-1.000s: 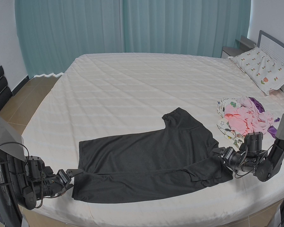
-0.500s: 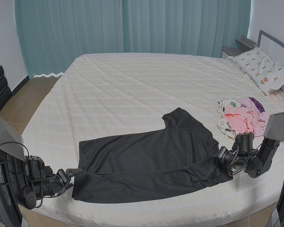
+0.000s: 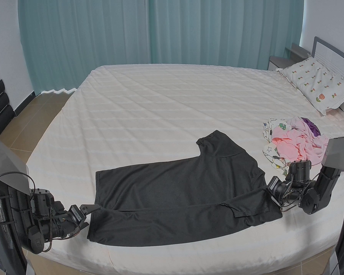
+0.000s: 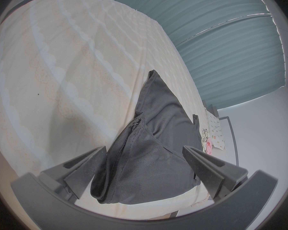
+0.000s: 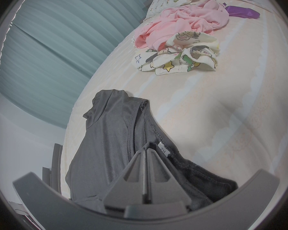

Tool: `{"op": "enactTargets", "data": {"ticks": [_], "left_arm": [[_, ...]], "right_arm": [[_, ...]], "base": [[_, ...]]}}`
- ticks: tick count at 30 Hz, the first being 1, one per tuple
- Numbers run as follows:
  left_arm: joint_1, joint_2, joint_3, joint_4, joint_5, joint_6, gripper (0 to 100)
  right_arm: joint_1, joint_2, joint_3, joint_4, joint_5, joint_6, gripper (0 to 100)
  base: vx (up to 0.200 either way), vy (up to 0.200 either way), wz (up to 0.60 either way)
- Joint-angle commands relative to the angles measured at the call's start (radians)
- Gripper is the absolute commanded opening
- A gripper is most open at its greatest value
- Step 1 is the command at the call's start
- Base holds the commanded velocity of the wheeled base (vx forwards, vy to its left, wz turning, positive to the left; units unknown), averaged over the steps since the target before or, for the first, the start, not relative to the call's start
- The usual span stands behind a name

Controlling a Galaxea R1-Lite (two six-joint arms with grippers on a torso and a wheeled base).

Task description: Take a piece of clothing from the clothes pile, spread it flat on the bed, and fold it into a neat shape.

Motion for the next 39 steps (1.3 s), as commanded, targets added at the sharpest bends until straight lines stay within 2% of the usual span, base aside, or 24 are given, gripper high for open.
{"op": "enactTargets", "data": {"ticks": [1, 2, 3, 9, 19, 24, 36, 39], "left_arm": [[-0.001, 0.002, 0.000, -0.009, 0.000, 0.000, 100], [-0.001, 0.002, 0.000, -0.009, 0.000, 0.000, 100], [-0.001, 0.002, 0.000, -0.009, 0.000, 0.000, 100], [-0.001, 0.002, 0.000, -0.009, 0.000, 0.001, 100], [0.011, 0.003, -0.004, -0.010, 0.013, 0.003, 100], [0.017, -0.001, 0.003, -0.018, 0.013, 0.004, 100], [0.013, 0.003, 0.002, -0.018, 0.055, 0.004, 100], [0.011, 0.003, 0.005, -0.018, 0.055, 0.004, 100]], "right_arm": [[0.002, -0.008, 0.012, 0.000, 0.000, -0.002, 0], [0.006, -0.008, 0.013, 0.002, 0.000, -0.002, 0], [0.006, -0.008, 0.013, 0.002, 0.000, -0.002, 100], [0.019, -0.022, 0.025, 0.000, -0.007, -0.002, 100], [0.016, -0.215, 0.121, 0.017, -0.006, -0.001, 100], [0.017, -0.214, 0.145, 0.006, -0.006, -0.001, 100], [0.017, -0.194, 0.145, 0.006, -0.004, 0.001, 100], [0.017, -0.189, 0.145, 0.006, -0.004, 0.001, 100]], "base": [[0.000, 0.000, 0.00], [0.000, 0.000, 0.00], [0.000, 0.000, 0.00], [0.000, 0.000, 0.00], [0.020, 0.000, 0.00], [0.200, 0.000, 0.00], [0.000, 0.000, 0.00], [0.000, -0.200, 0.00]]}}
